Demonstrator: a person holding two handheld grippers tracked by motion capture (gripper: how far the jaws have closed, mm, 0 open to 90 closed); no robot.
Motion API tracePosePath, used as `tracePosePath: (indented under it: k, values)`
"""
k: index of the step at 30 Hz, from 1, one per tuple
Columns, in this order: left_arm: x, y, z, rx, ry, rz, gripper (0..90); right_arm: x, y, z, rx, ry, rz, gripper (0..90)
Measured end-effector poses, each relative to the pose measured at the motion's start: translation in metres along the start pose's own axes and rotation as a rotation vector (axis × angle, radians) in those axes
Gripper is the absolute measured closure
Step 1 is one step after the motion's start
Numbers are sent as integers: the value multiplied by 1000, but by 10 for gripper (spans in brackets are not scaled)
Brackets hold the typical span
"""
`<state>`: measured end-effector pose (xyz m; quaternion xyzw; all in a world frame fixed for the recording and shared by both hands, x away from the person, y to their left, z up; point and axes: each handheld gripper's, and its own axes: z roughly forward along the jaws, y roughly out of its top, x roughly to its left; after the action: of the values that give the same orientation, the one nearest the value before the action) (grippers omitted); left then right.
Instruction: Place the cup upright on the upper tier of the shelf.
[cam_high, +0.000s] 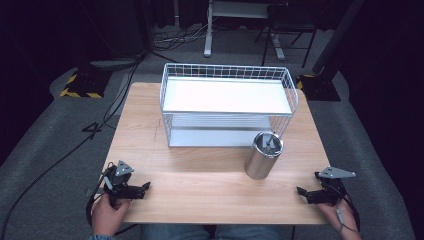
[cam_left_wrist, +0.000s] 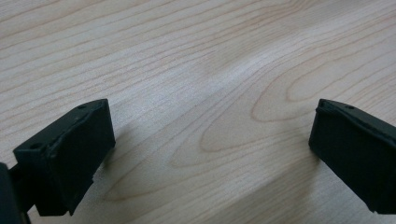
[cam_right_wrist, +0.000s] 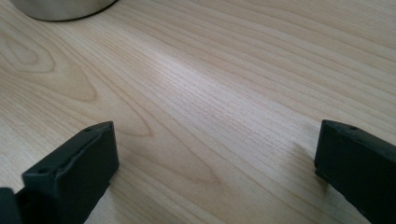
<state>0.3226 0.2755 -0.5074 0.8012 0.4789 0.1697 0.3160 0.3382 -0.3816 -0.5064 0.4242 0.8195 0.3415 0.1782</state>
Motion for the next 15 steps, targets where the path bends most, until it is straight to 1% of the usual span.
tracePosePath:
  k: [6, 10, 15]
  values:
    - [0, 1, 0, -1, 2, 0, 6, 1, 0, 0, 0, 1, 1, 0]
    - [0, 2, 2, -1, 11, -8, 6, 1, 0, 0, 0, 1, 1, 0]
    - [0, 3, 2, -1, 11, -10, 6, 1, 0, 0, 0, -1, 3, 0]
